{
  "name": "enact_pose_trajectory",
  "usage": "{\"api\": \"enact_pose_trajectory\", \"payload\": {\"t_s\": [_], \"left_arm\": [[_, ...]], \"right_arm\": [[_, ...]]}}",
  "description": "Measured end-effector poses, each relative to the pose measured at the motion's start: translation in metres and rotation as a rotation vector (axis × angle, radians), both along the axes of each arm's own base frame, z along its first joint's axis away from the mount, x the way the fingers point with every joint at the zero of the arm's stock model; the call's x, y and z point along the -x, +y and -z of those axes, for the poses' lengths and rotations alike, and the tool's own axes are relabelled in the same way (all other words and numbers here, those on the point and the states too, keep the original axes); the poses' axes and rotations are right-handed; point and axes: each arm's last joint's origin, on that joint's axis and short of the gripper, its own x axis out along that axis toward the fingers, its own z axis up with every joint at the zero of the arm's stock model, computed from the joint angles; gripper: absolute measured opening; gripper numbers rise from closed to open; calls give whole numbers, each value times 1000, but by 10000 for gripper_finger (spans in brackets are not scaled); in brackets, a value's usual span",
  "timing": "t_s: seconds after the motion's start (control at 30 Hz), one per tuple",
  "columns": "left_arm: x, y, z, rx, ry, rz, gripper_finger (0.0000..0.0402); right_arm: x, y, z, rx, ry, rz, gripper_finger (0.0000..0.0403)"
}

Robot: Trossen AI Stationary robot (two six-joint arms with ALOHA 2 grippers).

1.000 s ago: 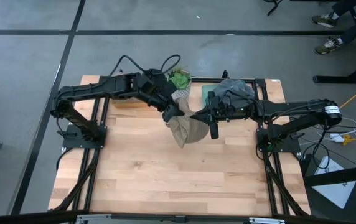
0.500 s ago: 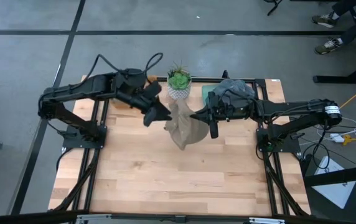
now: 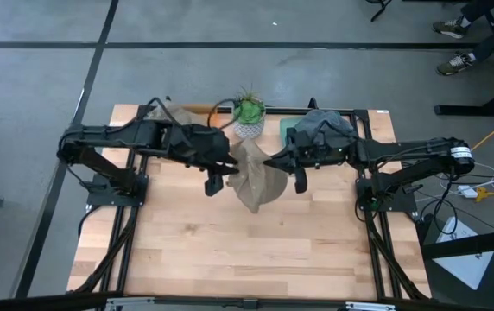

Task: Pick & Place hat
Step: Put the brown cap into the orange bin

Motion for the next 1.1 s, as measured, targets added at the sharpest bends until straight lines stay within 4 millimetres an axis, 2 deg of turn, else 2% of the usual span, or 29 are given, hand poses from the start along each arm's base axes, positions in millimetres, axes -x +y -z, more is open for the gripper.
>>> {"api": "enact_pose_trajectory", "payload": {"t_s": [0.13, 0.3, 0.43, 0.67, 0.8, 0.97, 1.1], "left_arm": [[-18, 1, 7, -44, -17, 13, 93], [-42, 6, 7, -153, -141, -23, 76], [-49, 9, 2, -238, -207, -54, 68], [-58, 15, 6, -201, -227, -23, 66], [-46, 16, 9, -195, -134, -26, 65], [-10, 18, -13, -148, -148, -100, 70], [5, 17, -22, -29, -185, -98, 68]], "right_arm": [[0, 0, -2, -14, -17, -9, 6], [0, 0, -3, -37, -27, -6, 6], [0, 0, -4, -41, -35, -2, 6], [0, -1, -4, -36, -41, 35, 6], [0, -1, -4, -32, -39, 39, 6], [0, -1, -3, -27, -29, 51, 6], [0, -2, -3, -14, -29, 55, 6]]}}
